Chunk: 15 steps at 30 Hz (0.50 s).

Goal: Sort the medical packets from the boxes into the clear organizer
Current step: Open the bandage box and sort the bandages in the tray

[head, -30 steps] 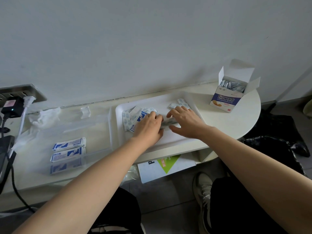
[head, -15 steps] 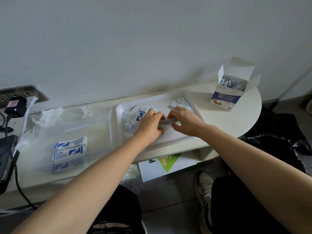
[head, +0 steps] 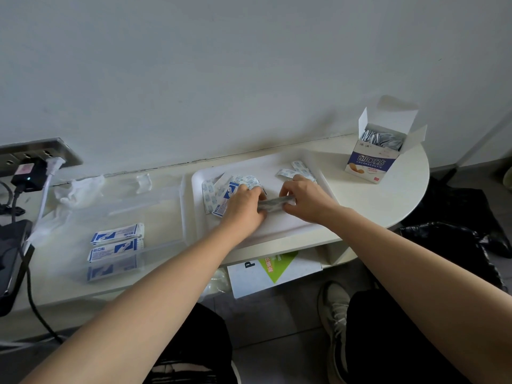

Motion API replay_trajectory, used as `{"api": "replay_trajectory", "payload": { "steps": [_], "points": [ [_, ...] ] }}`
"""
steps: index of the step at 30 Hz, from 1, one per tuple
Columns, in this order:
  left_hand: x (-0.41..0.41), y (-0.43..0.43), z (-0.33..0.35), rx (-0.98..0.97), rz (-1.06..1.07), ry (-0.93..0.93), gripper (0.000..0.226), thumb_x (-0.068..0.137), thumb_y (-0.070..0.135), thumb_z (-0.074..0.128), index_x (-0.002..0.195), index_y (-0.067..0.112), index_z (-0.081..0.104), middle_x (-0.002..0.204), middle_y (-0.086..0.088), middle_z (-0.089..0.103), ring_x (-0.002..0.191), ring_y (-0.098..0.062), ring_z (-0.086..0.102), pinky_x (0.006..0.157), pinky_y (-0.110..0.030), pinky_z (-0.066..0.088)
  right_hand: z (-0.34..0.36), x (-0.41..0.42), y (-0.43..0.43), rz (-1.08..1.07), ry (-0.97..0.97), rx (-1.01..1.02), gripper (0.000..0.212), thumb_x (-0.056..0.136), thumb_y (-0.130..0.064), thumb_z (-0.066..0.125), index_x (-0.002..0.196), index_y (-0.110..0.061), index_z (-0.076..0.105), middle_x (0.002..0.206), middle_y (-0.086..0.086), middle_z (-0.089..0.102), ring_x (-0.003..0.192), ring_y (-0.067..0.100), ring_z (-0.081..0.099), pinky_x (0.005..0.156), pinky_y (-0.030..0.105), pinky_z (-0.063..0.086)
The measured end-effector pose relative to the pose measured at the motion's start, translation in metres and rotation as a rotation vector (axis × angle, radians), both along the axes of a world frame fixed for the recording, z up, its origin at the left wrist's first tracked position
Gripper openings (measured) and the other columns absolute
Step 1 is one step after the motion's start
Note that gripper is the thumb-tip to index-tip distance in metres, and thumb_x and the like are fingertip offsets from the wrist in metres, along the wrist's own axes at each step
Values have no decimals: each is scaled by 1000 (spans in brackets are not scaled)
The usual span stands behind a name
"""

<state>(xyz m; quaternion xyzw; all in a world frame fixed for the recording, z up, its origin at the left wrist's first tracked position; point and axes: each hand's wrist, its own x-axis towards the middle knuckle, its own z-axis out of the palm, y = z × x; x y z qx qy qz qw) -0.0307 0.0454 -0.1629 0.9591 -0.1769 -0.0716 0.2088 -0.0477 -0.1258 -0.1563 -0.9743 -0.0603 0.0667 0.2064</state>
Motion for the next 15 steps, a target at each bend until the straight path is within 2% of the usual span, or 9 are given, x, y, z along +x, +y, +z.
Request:
{"api": "replay_trajectory", "payload": {
  "steps": [2, 5, 7, 9, 12, 15],
  "points": [
    [0, -3, -1, 8, 8, 12, 29, 86, 20, 61, 115, 15, 60, 114, -12, 49, 97, -29, 56, 73, -27, 37, -1, 1, 1, 5, 23, -13, 21, 83, -17, 61, 104, -13, 64, 101, 3, 46, 92, 25, 54, 82, 34, 45],
    [-3, -4, -5, 21, 16, 36, 34, 88, 21, 60, 121, 13, 55, 117, -14, 45, 96, -31, 55, 80, -32, 44, -1, 1, -1, 6, 48, 8, 21, 84, -15, 58, 105, -11, 62, 105, 7, 55, 94, 24, 53, 79, 33, 43],
    [-4, -6, -6, 19, 24, 37, 33, 89, 20, 59, 120, 10, 53, 117, -14, 42, 96, -32, 54, 83, -34, 47, 0, 3, -3, 14, 11, 31, 18, 86, -14, 58, 103, -10, 64, 102, 7, 61, 92, 21, 54, 73, 27, 37],
    [-5, -8, -3, 15, 20, 33, 30, 89, 18, 57, 118, 8, 53, 117, -14, 41, 95, -31, 53, 80, -32, 45, 2, 4, -4, 20, -14, 32, 16, 88, -16, 58, 101, -10, 66, 96, 6, 64, 84, 15, 49, 70, 24, 32],
    [-3, -7, 7, 33, -10, 8, 23, 91, 16, 52, 113, 7, 53, 111, -13, 48, 93, -30, 54, 71, -31, 39, 8, 3, -6, 14, -31, 74, 12, 90, -17, 59, 98, -11, 65, 88, 3, 62, 78, 15, 49, 67, 26, 35],
    [3, -1, 26, 53, -56, -5, 17, 91, 13, 47, 107, 7, 49, 99, -15, 61, 86, -31, 56, 67, -36, 43, 23, 6, -6, 42, -54, 129, 5, 90, -14, 59, 90, -14, 64, 78, -3, 62, 67, 14, 51, 63, 27, 38]
  ]
}}
